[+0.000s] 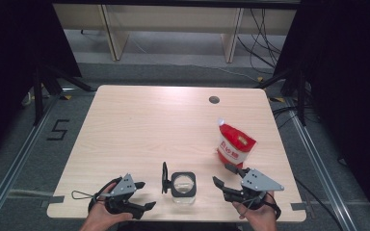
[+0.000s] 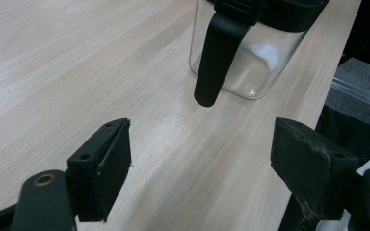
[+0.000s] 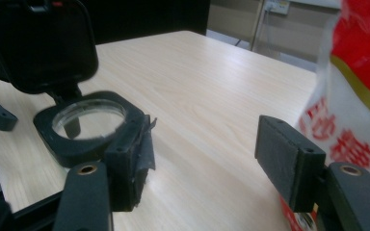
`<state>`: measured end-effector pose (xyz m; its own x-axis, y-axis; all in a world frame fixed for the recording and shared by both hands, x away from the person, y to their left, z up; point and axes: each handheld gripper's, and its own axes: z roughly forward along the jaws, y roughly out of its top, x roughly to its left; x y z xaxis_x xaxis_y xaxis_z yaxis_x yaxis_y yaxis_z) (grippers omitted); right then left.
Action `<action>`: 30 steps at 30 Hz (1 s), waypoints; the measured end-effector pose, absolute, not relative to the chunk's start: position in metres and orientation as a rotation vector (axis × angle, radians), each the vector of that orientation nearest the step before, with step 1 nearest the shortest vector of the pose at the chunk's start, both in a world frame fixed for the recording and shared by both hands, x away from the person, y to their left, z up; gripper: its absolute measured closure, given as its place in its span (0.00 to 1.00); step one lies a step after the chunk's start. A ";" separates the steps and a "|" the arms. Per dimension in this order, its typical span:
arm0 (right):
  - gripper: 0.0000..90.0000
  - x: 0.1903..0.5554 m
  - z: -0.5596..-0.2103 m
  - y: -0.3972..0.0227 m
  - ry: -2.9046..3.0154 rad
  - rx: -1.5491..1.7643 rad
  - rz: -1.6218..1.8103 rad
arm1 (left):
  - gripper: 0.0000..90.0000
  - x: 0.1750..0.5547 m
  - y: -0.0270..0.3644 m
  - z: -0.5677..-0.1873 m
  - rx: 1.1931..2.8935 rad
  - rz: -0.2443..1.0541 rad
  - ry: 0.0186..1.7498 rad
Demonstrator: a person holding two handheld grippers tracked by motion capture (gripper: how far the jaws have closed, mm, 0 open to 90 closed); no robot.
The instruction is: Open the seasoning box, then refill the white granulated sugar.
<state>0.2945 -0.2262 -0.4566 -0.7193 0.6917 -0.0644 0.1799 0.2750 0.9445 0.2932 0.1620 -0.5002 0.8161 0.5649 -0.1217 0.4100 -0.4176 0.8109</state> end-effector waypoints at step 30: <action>0.23 0.296 -0.476 -0.278 1.911 1.102 1.335 | 0.19 0.290 0.169 -0.498 2.074 0.232 0.711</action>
<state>0.2959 -0.2778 -0.4763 -0.5088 0.8608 0.0128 0.3083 0.1683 0.9363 0.2897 0.1685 -0.4981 0.8169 0.5678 -0.1018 0.3980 -0.4269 0.8120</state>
